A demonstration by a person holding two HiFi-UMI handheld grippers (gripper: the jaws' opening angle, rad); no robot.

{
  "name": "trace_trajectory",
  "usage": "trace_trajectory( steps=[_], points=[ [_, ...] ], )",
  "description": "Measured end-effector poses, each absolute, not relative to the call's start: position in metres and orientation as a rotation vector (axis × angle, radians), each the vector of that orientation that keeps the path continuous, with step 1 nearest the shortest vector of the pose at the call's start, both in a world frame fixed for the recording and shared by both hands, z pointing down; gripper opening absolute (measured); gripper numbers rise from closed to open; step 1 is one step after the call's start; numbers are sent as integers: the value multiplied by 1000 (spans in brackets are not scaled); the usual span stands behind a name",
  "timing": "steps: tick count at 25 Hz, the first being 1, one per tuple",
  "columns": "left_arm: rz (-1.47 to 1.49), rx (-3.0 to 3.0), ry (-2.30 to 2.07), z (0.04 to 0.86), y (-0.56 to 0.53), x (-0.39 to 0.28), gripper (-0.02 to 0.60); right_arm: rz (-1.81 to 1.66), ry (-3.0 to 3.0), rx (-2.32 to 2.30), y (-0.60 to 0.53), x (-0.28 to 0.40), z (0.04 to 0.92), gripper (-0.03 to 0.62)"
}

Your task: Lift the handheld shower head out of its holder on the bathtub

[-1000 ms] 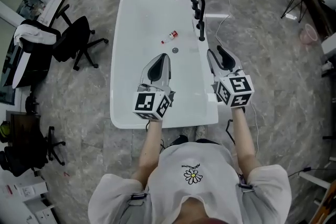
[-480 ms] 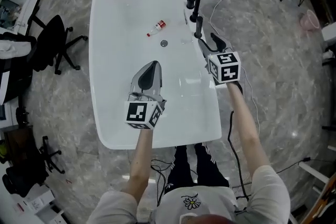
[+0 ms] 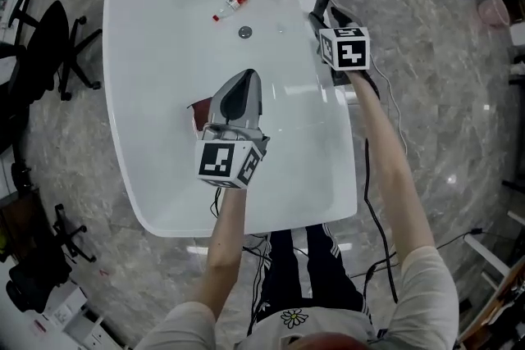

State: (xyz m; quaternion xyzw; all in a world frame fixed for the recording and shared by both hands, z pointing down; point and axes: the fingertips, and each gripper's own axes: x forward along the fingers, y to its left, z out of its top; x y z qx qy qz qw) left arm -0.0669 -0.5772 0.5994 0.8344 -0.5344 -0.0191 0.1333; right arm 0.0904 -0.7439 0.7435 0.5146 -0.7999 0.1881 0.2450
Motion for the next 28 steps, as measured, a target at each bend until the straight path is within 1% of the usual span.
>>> trace_trajectory(
  steps=[2,3,4,6,14,20,24,28],
  points=[
    [-77,2399,-1553,607,-580,-70,0,519,-2159,1404,-753,88,755,236],
    [-80,2394,-1555,609,-581,-71,0,512,-2146,1408,-756,88,759,221],
    [-78,2392,-1558,611,-580,-73,0,501,-2135,1415,-759,87,761,186],
    [-67,2388,-1566,613,-579,-79,0,475,-2117,1430,-763,86,762,158],
    [-38,2368,-1623,608,-577,-104,0,427,-2099,1427,-766,88,754,158],
    [-118,2354,-1667,574,-582,-112,0,284,-2183,1490,-779,74,676,156],
    [-164,2405,-1695,522,-580,-113,0,197,-2235,1513,-775,64,602,155],
    [-228,2426,-1739,450,-569,-116,0,116,-2304,1567,-758,62,499,156]
  ],
)
